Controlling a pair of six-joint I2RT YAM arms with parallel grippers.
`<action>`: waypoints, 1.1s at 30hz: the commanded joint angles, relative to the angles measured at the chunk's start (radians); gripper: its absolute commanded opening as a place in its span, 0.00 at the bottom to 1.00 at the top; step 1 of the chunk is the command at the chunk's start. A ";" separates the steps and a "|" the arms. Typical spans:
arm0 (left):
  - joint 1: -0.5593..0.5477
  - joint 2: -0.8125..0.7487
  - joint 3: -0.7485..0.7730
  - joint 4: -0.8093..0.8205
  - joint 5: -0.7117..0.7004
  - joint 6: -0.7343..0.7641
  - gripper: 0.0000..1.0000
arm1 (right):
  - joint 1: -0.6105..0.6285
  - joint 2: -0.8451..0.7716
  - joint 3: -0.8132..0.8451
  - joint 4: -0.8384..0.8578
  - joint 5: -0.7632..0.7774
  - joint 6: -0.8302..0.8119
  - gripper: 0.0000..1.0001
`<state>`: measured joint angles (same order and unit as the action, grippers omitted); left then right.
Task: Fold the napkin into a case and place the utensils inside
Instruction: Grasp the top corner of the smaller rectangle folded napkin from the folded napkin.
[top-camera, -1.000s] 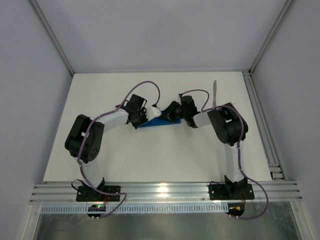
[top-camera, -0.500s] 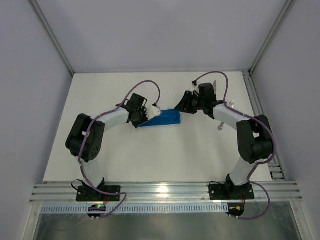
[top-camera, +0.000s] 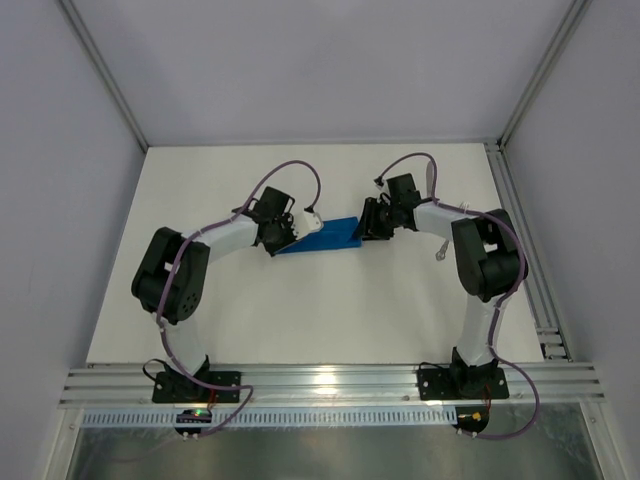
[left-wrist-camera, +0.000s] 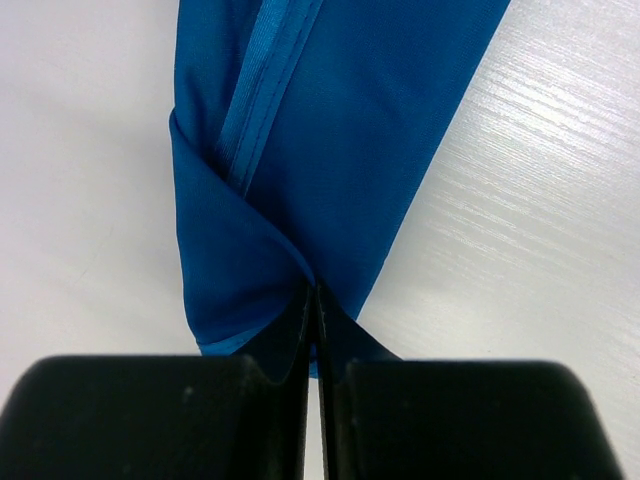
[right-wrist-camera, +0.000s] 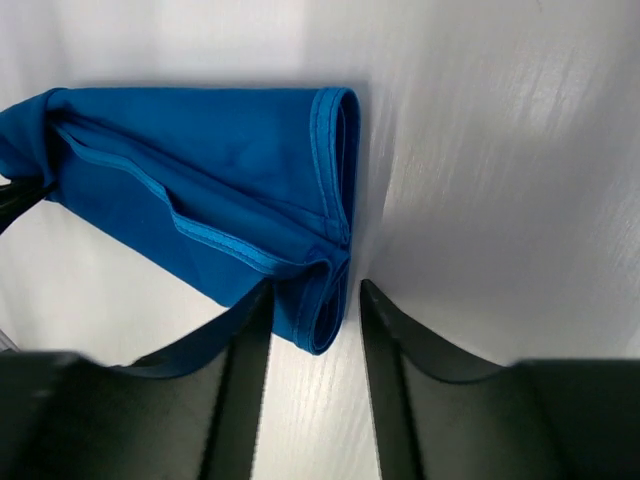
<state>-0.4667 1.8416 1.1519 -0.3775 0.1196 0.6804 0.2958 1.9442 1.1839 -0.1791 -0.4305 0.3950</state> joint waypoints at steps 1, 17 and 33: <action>0.005 0.041 -0.029 -0.095 -0.015 -0.018 0.04 | -0.001 0.030 0.033 0.021 -0.008 -0.004 0.40; 0.003 -0.111 0.110 -0.268 0.156 -0.010 0.36 | -0.001 0.056 0.045 0.036 -0.088 0.002 0.04; -0.177 0.156 0.357 -0.149 0.169 -0.035 0.49 | 0.008 0.005 -0.082 0.107 -0.151 0.038 0.04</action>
<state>-0.6113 1.9659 1.4597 -0.5808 0.2546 0.6594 0.2939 1.9781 1.1309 -0.0811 -0.5720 0.4290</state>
